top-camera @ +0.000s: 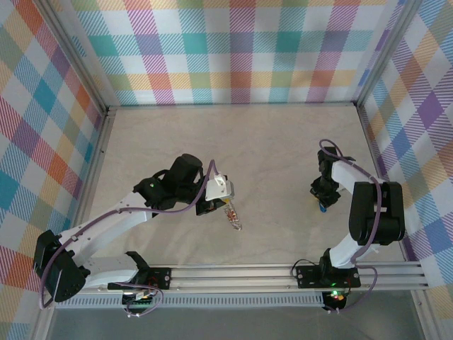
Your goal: Put the keys on the keyring
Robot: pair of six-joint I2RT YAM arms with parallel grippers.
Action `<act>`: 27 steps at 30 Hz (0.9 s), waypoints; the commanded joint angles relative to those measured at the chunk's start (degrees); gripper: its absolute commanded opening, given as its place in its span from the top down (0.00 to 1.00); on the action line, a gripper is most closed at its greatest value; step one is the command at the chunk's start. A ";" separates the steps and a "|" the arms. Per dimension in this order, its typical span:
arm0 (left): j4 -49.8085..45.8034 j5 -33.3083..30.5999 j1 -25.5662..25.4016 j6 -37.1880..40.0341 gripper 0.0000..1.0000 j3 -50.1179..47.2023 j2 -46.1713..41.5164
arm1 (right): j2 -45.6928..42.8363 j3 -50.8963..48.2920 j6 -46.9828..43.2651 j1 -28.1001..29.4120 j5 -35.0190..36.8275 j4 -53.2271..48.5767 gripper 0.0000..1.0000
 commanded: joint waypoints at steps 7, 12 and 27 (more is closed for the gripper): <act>0.79 0.47 0.43 -0.14 1.00 0.10 -1.75 | -1.71 -1.08 -0.18 0.08 2.15 -0.98 0.80; 0.79 0.49 0.43 -0.28 1.00 0.05 -1.63 | -2.18 -1.62 -1.25 0.08 2.35 0.20 0.88; 0.60 1.55 0.45 -0.39 1.00 0.65 -1.28 | -10.07 -3.97 -14.03 0.43 -0.55 7.77 1.00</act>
